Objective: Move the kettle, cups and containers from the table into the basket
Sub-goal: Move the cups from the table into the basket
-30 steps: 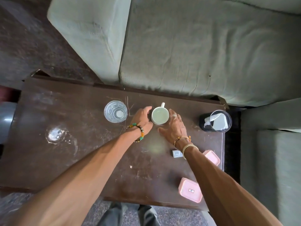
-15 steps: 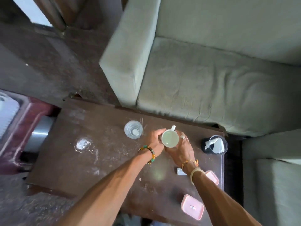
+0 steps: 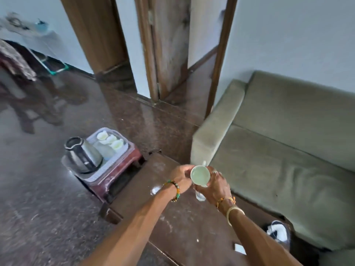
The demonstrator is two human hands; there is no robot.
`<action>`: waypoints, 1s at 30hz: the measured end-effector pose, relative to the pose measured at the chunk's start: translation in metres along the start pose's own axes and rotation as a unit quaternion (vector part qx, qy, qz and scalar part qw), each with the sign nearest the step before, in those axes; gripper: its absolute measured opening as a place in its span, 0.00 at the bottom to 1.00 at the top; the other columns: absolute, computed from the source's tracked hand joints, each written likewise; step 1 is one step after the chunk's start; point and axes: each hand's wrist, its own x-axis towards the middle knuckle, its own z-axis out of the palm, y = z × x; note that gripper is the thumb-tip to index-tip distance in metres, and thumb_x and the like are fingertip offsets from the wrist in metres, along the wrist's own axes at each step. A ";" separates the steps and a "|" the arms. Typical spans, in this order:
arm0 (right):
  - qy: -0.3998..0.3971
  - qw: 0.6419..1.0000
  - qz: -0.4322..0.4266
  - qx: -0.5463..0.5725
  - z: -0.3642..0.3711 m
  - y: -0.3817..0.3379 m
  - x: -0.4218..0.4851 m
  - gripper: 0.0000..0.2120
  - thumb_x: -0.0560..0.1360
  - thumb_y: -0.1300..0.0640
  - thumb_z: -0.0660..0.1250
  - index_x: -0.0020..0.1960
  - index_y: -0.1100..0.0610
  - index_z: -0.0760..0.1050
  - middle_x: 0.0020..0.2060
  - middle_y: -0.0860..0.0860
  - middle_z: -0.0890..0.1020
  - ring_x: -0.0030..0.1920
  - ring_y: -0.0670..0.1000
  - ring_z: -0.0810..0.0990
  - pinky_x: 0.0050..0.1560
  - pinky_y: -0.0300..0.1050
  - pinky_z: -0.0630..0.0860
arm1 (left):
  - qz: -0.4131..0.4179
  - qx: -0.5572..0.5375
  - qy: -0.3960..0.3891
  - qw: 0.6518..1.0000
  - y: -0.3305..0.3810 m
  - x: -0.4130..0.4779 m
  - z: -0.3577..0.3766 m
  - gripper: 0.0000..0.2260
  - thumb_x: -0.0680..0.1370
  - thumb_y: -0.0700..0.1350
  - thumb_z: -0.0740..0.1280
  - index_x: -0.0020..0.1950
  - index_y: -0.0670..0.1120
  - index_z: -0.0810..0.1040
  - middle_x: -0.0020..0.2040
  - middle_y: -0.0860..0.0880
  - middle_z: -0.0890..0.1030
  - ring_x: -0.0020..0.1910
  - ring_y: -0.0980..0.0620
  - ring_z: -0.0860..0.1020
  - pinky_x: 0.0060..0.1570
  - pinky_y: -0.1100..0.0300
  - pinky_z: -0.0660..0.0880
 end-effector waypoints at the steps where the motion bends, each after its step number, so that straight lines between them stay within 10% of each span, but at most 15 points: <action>1: -0.002 1.000 -0.015 -0.003 -0.001 -0.020 0.000 0.32 0.59 0.38 0.76 0.61 0.46 0.73 0.52 0.48 0.83 0.50 0.53 0.82 0.40 0.40 0.71 | 0.005 0.003 0.015 1.000 0.003 -0.006 -0.019 0.21 0.68 0.33 0.72 0.59 0.48 0.82 0.48 0.57 0.81 0.49 0.59 0.79 0.41 0.81 0.69; 14: -0.045 0.994 -0.098 0.006 0.123 -0.208 -0.086 0.33 0.58 0.40 0.77 0.61 0.46 0.73 0.52 0.47 0.82 0.53 0.53 0.81 0.46 0.42 0.74 | -0.038 -0.008 0.080 0.996 -0.100 -0.118 -0.214 0.28 0.66 0.36 0.73 0.64 0.54 0.78 0.59 0.55 0.81 0.57 0.56 0.77 0.53 0.63 0.75; 20: -0.058 0.988 -0.139 0.016 0.168 -0.318 -0.103 0.31 0.61 0.40 0.76 0.60 0.50 0.74 0.54 0.50 0.83 0.54 0.55 0.82 0.51 0.48 0.78 | -0.030 0.020 0.135 0.990 -0.122 -0.147 -0.330 0.15 0.71 0.49 0.74 0.57 0.54 0.82 0.49 0.56 0.83 0.50 0.57 0.79 0.43 0.71 0.73; 30: -0.110 0.973 -0.203 -0.010 0.269 -0.389 -0.069 0.31 0.62 0.40 0.73 0.62 0.48 0.71 0.54 0.47 0.81 0.55 0.52 0.81 0.54 0.46 0.79 | -0.101 0.008 0.149 0.984 -0.203 -0.129 -0.416 0.21 0.66 0.39 0.70 0.58 0.50 0.81 0.50 0.52 0.84 0.53 0.52 0.80 0.56 0.57 0.78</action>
